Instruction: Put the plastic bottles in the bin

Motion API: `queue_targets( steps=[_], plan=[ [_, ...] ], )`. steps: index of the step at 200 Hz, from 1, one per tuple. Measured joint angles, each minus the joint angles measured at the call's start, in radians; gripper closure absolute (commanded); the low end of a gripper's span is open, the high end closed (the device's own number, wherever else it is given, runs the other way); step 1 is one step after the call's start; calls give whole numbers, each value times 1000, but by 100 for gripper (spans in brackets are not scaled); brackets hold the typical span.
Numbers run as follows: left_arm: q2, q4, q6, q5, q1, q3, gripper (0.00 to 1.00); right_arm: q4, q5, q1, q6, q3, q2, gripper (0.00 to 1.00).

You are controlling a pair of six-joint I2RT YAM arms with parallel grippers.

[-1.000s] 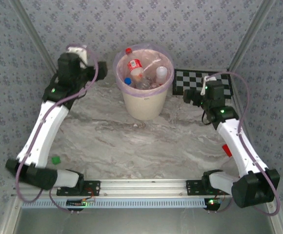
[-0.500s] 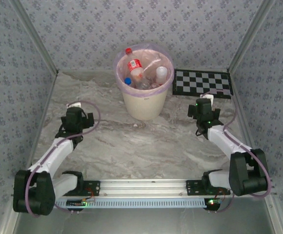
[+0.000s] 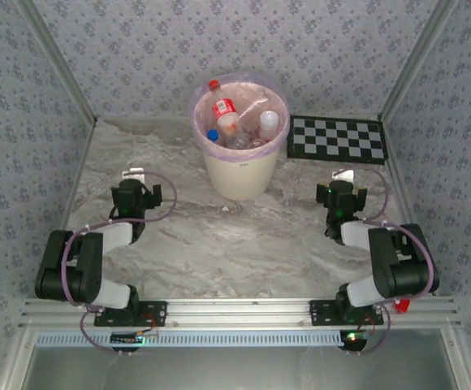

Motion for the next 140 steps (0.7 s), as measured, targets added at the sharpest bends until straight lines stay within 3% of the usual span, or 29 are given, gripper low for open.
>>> queue_targets(
  steps=[41,76,140],
  plan=[
    [103,162,-9,103,104,-55,1,61,-81,-42,-3,-2,12,0],
    [105,185,-9,157,103,-56,1,145,-184,-113,-3,-26,38,0],
    [105,185,-9,178,103,-56,1,178,-241,-113,-3,-45,49,0]
  ],
)
